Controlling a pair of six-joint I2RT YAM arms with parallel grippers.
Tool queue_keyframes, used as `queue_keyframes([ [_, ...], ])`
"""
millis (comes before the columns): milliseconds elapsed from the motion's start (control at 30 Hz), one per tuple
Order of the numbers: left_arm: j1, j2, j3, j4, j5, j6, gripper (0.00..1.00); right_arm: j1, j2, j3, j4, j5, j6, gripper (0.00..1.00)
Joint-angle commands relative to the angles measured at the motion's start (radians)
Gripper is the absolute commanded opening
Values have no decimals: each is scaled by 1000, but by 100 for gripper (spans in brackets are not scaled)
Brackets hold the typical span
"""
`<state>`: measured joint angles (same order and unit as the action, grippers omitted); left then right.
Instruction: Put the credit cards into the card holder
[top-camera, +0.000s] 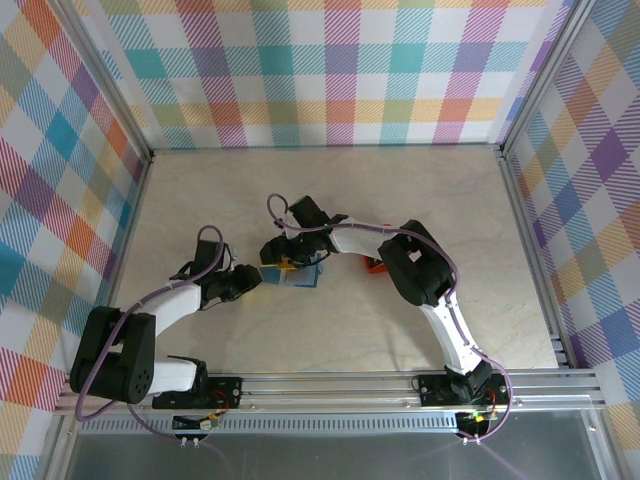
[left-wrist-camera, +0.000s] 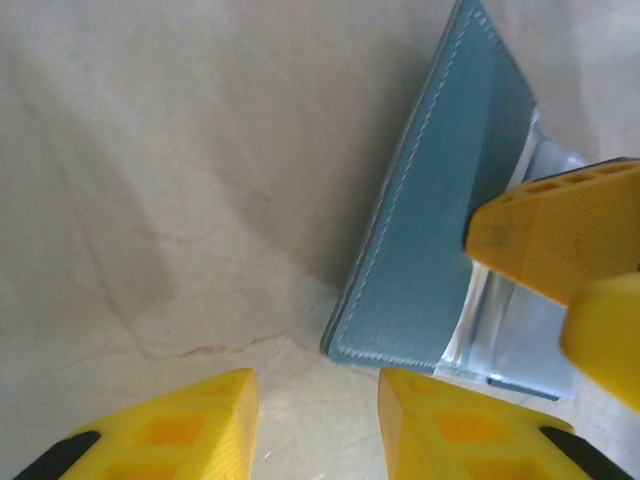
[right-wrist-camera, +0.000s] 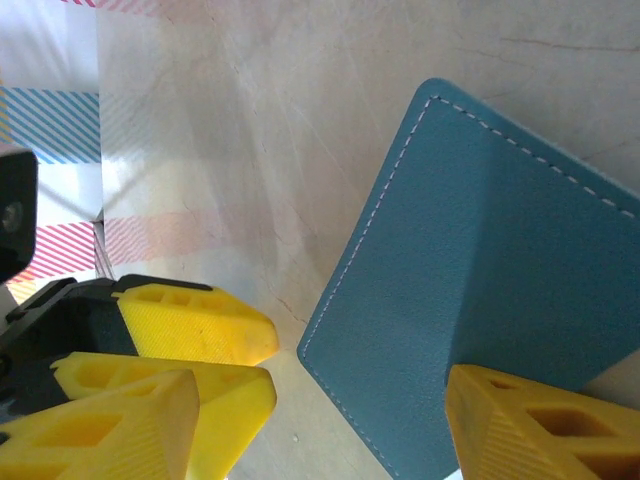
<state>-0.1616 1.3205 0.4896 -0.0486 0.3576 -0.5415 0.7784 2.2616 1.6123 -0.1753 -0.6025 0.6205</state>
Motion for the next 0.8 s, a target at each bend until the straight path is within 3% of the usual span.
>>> queue_keyframes([
  [0, 15, 16, 0, 99, 38, 3, 38, -7, -33, 9, -46, 7, 1, 66],
  [600, 15, 91, 35, 119, 81, 39, 33, -22, -107, 8, -42, -4, 2, 66],
  [700, 15, 92, 37, 115, 81, 44, 32, -28, -158, -25, -75, 66, 0, 66],
  [767, 16, 87, 37, 112, 83, 49, 32, -30, -204, -45, -154, 181, 5, 64],
])
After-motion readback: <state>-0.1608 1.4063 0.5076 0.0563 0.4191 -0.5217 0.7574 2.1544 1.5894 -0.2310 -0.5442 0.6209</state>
